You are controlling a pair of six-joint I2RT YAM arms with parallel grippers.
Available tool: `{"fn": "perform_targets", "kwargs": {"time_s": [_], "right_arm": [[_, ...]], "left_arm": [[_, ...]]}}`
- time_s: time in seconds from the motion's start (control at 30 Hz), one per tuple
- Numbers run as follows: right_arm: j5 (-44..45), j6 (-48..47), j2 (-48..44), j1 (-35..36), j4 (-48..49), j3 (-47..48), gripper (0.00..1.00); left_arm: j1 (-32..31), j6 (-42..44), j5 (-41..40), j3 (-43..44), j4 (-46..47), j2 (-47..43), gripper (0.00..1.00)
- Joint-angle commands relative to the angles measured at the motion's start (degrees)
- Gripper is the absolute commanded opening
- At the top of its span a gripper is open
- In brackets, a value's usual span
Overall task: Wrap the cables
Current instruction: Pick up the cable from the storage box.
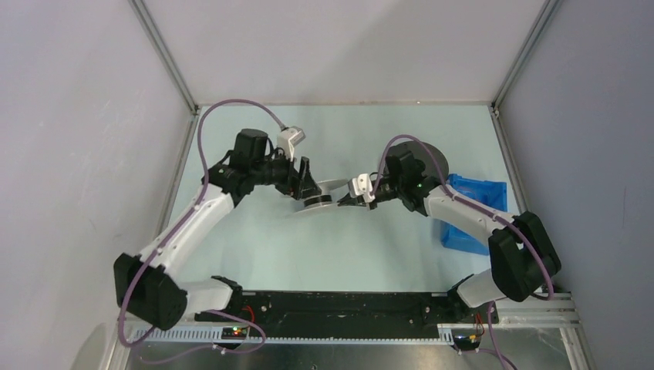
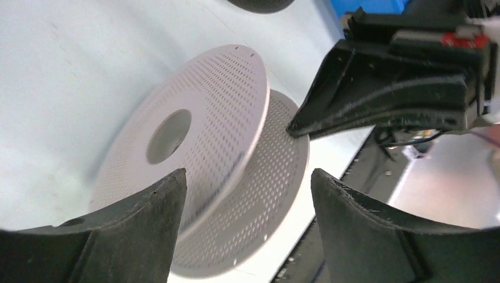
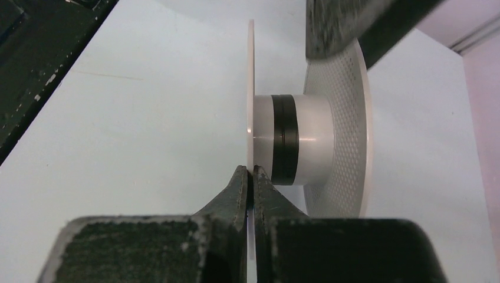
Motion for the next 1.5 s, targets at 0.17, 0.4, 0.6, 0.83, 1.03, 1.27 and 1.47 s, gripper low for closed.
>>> {"fn": "perform_targets", "kwargs": {"time_s": [0.17,0.4,0.6,0.83,1.03,1.27,1.47], "right_arm": [[-7.0,-5.2,-4.0,-4.1,-10.7,2.5,0.0],[-7.4,-6.8,-3.9,-4.5,-13.5,3.6,0.0],[-7.3,-7.5,-3.7,-4.4,-14.5,3.6,0.0],[-4.6,0.6,-3.8,-4.6,-9.2,3.6,0.11],[-0.3,14.2,-6.4,-5.6,-2.0,3.6,0.43],[15.0,41.0,-11.6,-4.0,6.8,2.8,0.62],[44.3,59.6,-17.8,-2.0,-1.3,2.9,0.67]], "left_arm": [[-8.5,28.8,-16.5,-4.3,-0.5,-11.2,0.82],[-9.5,36.9,-21.4,-2.8,2.6,-5.8,0.72],[-9.6,39.2,-21.4,-2.6,4.8,-2.5,0.67],[-9.6,35.3,-23.2,-3.4,4.8,-3.0,0.18],[-9.6,25.5,-26.1,-4.3,4.8,-7.9,0.0],[-9.6,11.5,-30.7,-5.6,4.8,-10.4,0.0],[-9.6,0.7,-32.8,-7.8,3.8,-9.1,0.0]]}}
